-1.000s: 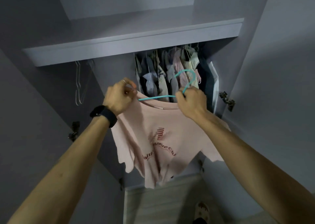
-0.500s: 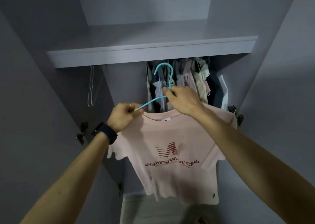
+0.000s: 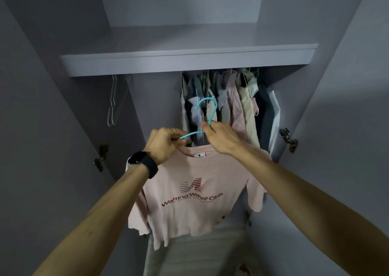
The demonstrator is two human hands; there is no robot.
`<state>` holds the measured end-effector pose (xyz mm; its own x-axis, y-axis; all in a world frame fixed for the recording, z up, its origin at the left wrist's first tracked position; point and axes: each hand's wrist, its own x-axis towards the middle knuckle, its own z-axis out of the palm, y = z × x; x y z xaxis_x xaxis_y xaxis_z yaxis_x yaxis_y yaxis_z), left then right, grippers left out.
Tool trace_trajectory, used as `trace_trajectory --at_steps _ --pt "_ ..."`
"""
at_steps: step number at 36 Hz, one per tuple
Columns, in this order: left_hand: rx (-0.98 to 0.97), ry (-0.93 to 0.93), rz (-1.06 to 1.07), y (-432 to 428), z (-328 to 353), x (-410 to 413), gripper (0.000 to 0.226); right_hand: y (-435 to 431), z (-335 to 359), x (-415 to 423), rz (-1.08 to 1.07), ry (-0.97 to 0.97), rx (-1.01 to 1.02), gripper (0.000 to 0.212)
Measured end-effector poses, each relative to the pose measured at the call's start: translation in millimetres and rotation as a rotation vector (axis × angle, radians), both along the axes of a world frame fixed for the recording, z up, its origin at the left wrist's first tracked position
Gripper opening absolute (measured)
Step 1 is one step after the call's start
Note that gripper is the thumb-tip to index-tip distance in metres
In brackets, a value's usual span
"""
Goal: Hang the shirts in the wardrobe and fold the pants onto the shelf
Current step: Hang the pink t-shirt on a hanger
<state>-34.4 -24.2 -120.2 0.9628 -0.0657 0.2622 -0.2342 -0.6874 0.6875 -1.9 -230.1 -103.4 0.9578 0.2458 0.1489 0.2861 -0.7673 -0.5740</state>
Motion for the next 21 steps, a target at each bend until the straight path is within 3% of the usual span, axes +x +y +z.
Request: trace_trajectory --at_steps 6,12,18,21 --pt "0.02 -0.015 -0.015 -6 6 -4 0.016 -6 -7 -4 -0.07 -0.007 0.134 0.049" --pt "0.172 -0.051 0.023 17 28 -8 0.02 -20 7 -2 -0.134 -0.08 0.195 0.051" --pt "-0.049 -0.085 0.087 9 24 -18 0.011 -13 11 -11 -0.003 -0.085 -0.004 0.045" --pt "0.021 0.013 0.049 3 20 -19 0.015 -9 9 -10 -0.021 -0.107 0.037 0.044"
